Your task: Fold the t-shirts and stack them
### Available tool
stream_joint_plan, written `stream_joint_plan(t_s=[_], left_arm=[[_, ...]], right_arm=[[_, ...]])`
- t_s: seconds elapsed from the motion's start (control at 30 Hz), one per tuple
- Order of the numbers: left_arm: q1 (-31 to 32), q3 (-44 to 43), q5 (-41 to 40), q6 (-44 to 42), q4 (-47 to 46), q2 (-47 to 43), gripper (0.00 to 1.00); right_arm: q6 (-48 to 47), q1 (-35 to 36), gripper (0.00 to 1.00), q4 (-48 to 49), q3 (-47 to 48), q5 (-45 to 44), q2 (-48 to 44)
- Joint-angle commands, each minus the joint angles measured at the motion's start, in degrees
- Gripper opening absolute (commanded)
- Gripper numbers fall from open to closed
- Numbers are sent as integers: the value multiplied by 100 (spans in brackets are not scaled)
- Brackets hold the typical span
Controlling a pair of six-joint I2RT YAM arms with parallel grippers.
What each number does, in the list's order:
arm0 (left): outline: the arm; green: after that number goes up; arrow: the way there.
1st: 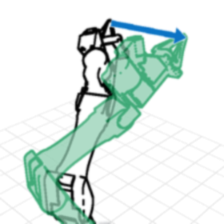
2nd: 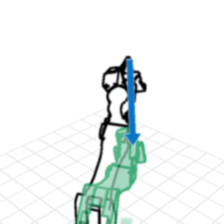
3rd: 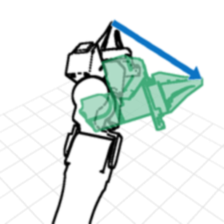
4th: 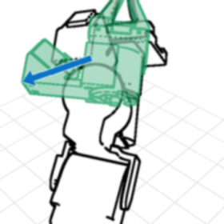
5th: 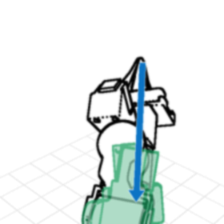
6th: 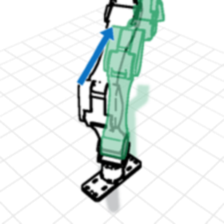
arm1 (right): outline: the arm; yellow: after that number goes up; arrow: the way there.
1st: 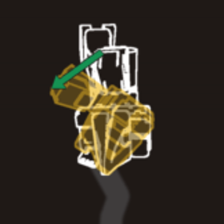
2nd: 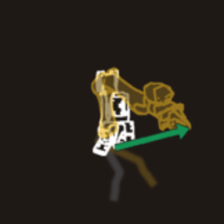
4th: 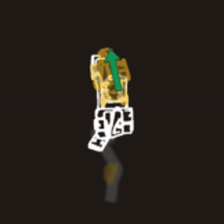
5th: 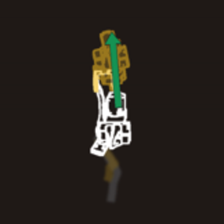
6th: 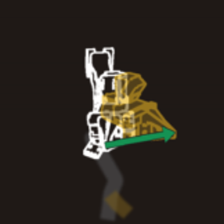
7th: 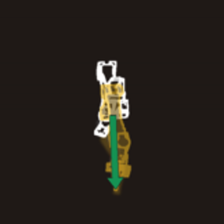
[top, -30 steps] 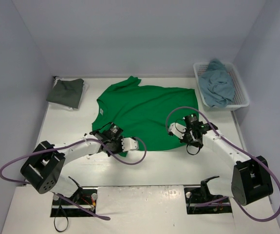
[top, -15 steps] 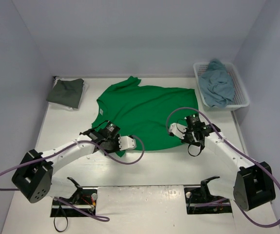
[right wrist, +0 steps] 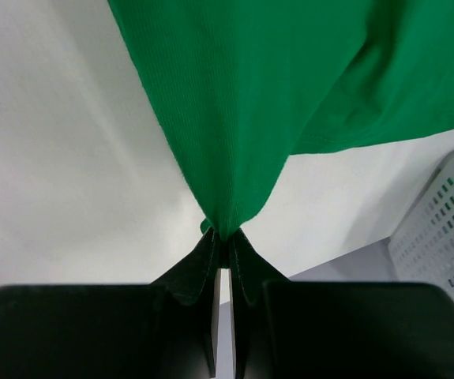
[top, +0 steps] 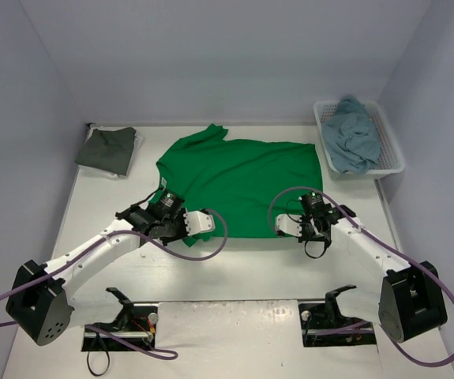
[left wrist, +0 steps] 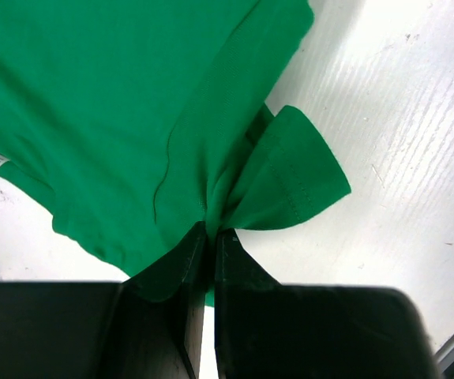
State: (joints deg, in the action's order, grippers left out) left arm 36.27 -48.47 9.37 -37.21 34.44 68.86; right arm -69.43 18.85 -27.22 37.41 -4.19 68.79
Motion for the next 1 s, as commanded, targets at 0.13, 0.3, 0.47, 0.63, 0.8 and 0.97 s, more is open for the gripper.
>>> stream_joint_plan(t_s=[0.13, 0.3, 0.47, 0.63, 0.8, 0.97], left_arm=[[-296, -558, 65, 4, 116, -171, 0], [-708, -936, 354, -102, 133, -13, 0], [-1166, -1437, 724, -216, 186, 356, 0], [-1430, -1823, 970, -278, 186, 769, 0], [-1456, -2105, 1094, -278, 160, 1181, 0], [-1465, -2412, 1155, -269, 63, 1525, 0]], right_arm=[[-124, 5, 0, -73, 592, 163, 160], [8, -31, 1, -55, 855, 366, 353], [-9, -154, 1, -20, 1058, 559, 661], [-185, -399, 2, -2, 1418, 585, 969], [-334, -707, 2, 15, 1743, 664, 1302], [-457, -927, 3, 24, 2129, 700, 1654]])
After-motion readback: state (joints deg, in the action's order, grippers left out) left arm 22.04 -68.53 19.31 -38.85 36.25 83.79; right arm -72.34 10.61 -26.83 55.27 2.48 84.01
